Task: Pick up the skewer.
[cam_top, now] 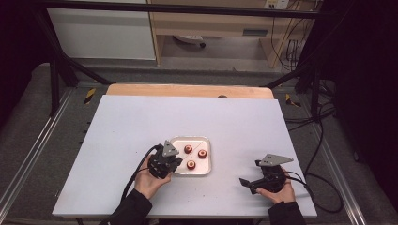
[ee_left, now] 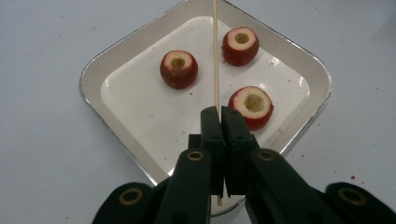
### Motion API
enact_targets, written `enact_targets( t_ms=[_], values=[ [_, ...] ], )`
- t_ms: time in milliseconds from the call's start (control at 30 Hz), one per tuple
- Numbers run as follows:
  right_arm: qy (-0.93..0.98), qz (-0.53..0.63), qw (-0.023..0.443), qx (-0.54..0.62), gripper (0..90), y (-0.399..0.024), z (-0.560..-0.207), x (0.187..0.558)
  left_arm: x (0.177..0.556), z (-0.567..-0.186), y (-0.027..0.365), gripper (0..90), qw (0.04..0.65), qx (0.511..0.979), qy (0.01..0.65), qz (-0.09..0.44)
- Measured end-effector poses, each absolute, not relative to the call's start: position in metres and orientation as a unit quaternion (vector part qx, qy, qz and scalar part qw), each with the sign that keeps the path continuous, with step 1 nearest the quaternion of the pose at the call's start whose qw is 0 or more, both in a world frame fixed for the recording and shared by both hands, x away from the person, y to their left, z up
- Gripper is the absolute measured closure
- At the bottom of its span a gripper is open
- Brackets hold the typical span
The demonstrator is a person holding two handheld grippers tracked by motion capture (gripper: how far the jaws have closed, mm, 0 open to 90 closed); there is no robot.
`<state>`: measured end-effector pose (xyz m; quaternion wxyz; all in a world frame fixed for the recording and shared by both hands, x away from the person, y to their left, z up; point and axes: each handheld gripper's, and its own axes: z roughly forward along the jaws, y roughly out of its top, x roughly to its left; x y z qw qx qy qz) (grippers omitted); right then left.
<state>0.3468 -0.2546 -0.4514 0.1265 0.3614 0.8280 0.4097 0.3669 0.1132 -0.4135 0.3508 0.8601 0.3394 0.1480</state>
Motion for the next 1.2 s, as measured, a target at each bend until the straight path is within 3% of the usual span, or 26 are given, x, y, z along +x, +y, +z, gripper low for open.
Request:
enact_targets(
  t_ms=[500, 1200],
  values=[
    [0.872, 0.347, 0.194, 0.285, 3.9, -0.219, -0.436, 0.344, 0.356, -0.398, 0.102, 88.7, 0.358, 0.878, 0.287, 0.133],
    [0.905, 0.289, 0.277, 0.147, 16.7, -0.184, -0.422, 0.330, 0.354, -0.393, 0.048, 88.7, 0.299, 0.926, 0.202, 0.114]
  ],
)
